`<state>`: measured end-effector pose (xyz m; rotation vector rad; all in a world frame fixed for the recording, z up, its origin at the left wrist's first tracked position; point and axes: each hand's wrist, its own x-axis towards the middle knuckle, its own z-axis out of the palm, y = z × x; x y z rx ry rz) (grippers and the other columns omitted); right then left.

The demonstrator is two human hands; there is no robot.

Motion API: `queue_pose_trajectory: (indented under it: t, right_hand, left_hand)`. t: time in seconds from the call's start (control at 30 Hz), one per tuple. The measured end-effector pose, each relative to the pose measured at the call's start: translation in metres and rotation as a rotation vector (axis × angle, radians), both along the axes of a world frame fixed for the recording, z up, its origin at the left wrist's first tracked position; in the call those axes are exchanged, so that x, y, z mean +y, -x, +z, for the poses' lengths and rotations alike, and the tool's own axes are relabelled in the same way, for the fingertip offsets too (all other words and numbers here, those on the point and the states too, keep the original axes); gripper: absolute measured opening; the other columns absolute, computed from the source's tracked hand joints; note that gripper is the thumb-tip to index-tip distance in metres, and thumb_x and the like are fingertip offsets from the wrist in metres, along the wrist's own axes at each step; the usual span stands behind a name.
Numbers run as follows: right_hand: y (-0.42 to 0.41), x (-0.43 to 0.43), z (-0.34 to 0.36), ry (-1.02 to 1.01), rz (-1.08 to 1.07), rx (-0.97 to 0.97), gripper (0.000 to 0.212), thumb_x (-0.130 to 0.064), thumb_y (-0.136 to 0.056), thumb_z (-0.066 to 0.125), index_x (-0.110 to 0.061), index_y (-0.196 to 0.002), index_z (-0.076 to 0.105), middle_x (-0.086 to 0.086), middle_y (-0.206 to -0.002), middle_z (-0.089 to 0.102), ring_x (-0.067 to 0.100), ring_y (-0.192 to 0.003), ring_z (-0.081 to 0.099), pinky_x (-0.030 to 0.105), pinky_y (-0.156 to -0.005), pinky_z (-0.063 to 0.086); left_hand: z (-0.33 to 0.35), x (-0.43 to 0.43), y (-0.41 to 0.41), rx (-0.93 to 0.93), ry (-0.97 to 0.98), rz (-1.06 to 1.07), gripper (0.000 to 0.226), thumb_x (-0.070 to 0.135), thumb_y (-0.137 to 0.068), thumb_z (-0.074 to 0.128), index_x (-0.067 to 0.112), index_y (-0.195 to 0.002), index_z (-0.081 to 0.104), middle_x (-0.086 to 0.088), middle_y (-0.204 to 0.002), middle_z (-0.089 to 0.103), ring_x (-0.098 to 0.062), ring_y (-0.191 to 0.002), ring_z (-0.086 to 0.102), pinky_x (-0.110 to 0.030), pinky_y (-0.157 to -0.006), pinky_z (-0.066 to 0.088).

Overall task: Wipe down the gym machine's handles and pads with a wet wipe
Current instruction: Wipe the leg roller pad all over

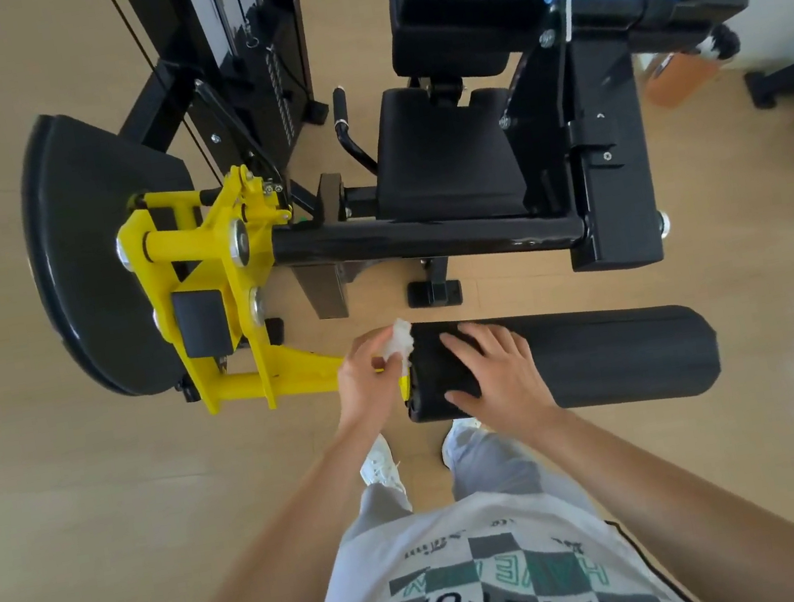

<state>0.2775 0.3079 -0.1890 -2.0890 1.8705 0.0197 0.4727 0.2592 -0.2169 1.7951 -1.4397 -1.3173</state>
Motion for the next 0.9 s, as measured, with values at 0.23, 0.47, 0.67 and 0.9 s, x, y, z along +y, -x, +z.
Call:
queue_pose_trajectory:
  t: [0.23,0.47,0.67,0.9]
  right_hand:
    - [0.0,0.012,-0.01,-0.178,0.058,0.057,0.099,-0.055,-0.089,0.066,-0.028,-0.163,0.007,0.002,-0.171,0.007,0.027,-0.158,0.0,0.051,-0.128,0.001]
    - [0.003,-0.037,-0.013,-0.305,0.095,0.114,0.123,-0.081,-0.07,0.066,-0.024,-0.161,0.006,0.005,-0.169,0.013,0.031,-0.156,0.01,0.057,-0.126,0.009]
    - [0.006,-0.063,-0.007,-0.501,0.077,0.048,0.128,-0.077,-0.068,0.074,-0.034,-0.161,-0.001,0.0,-0.171,0.004,0.032,-0.157,0.002,0.064,-0.123,-0.001]
    - [0.01,-0.064,-0.001,-0.455,0.005,0.019,0.123,-0.078,-0.065,0.076,-0.038,-0.161,0.01,-0.002,-0.17,0.01,0.033,-0.153,0.013,0.06,-0.123,0.01]
  left_hand:
    - [-0.008,0.006,0.005,-0.009,-0.022,-0.044,0.017,0.016,-0.095,0.072,0.007,-0.108,0.078,-0.012,-0.09,0.073,-0.013,-0.076,0.057,-0.033,-0.075,0.052]
    - [-0.016,0.017,-0.008,0.053,-0.094,-0.109,0.014,0.012,-0.093,0.073,0.009,-0.079,0.074,-0.002,-0.067,0.054,-0.012,-0.066,0.04,-0.029,-0.065,0.038]
    - [-0.02,0.029,-0.014,0.04,-0.131,-0.142,0.015,0.013,-0.09,0.074,0.023,-0.083,0.081,0.008,-0.057,0.047,-0.008,-0.059,0.033,-0.025,-0.058,0.034]
    - [-0.029,0.049,-0.026,-0.029,-0.25,-0.204,0.015,0.009,-0.088,0.073,0.016,-0.079,0.081,0.018,-0.063,0.061,-0.005,-0.064,0.054,-0.023,-0.065,0.044]
